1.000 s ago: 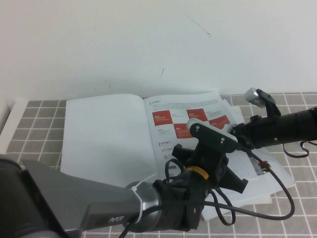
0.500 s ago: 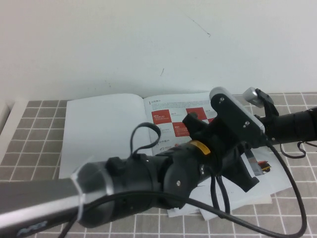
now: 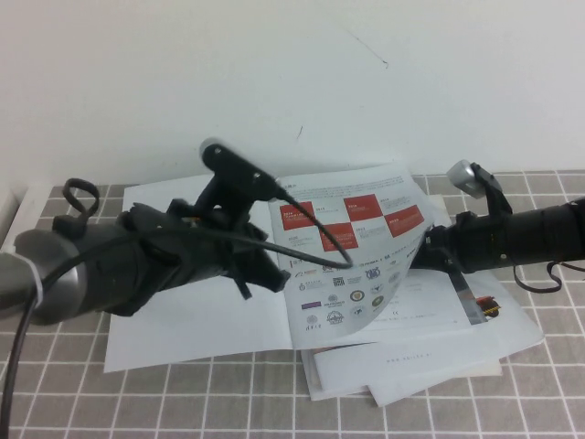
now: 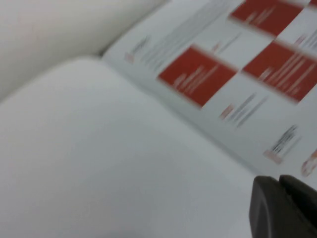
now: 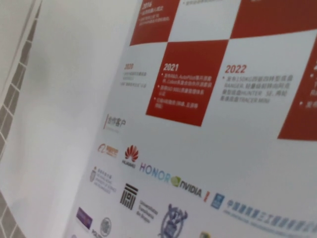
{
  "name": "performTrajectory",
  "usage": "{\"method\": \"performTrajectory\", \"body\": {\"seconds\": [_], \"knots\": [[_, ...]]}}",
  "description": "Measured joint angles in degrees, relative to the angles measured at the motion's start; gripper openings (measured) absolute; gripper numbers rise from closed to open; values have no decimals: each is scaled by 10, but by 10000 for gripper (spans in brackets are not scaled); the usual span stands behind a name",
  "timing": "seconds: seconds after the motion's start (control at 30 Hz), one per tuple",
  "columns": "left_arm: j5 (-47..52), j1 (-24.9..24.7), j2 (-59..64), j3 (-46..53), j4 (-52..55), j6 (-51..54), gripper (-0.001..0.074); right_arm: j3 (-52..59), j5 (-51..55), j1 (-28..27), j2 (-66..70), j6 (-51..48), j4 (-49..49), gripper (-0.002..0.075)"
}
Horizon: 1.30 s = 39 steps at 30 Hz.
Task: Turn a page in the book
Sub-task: Open the closed book
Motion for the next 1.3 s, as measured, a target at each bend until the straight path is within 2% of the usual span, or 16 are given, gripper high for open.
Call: {"method": "performTrajectory", "body": {"seconds": [0.1,0.27,0.53,0.77,1.0,1.3], "knots": [[28,50,48,0,-28,4,-4,0,10,0,0,-7,7,-1],[64,97,105,0,-38,5,-4,0,37,0,4,-26,25,-1],[72,104,127,-1,-47,6,-4,0,135,6,3,-85,121,-1],[81,104,129,-4,-48,6,-4,-23,165,38,-5,-89,130,-1],[87,104,129,-4,-50,11,-4,-58,128,110,-6,-86,117,-1],[106,108,63,0,-40,18,-4,-86,63,154,-6,-84,81,-1]]}}
